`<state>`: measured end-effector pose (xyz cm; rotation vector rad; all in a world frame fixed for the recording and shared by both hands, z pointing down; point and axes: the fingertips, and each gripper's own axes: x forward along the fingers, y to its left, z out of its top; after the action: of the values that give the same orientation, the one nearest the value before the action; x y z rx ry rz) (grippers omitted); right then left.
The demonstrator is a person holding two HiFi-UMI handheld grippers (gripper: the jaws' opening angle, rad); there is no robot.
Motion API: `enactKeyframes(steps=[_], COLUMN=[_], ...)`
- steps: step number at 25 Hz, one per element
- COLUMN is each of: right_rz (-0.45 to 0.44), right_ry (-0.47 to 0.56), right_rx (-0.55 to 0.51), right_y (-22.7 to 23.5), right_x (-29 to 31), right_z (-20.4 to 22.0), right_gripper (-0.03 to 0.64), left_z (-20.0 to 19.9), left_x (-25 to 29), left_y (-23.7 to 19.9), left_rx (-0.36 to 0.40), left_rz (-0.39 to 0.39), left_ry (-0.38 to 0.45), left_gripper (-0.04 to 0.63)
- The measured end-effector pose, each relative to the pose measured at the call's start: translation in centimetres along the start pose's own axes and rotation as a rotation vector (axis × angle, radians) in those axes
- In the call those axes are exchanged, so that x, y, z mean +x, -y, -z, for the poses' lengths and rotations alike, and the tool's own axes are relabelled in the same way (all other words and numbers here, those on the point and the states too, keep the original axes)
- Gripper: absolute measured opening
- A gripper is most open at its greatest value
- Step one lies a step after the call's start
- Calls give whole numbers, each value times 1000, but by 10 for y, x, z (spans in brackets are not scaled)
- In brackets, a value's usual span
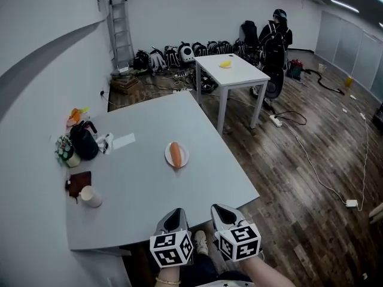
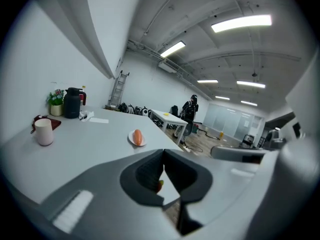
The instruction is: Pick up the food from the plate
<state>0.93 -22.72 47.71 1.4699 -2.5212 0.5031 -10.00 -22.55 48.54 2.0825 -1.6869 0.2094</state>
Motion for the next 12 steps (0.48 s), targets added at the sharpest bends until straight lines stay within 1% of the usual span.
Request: enactKeyframes(steps=[3, 6, 9, 12], right_rz=[8, 5, 5, 8], right_ry=[-22, -57, -85, -106], right_rx=[-2, -33, -47, -44], right_y=[27, 52, 69, 83], right_x=[41, 85, 135, 182], right_z=[-7, -20, -33, -41], right_gripper=[-2, -2, -2, -2], left_z=[-5, -20, -39, -50], left_x=[51, 105, 160, 211], left_y=[-13, -26, -50, -72], left_rx=[-16, -19, -9, -18], left_rz=[-9, -6, -27, -34], left_ry=[-20, -49, -79, -101], left_gripper=[8, 8, 8, 9])
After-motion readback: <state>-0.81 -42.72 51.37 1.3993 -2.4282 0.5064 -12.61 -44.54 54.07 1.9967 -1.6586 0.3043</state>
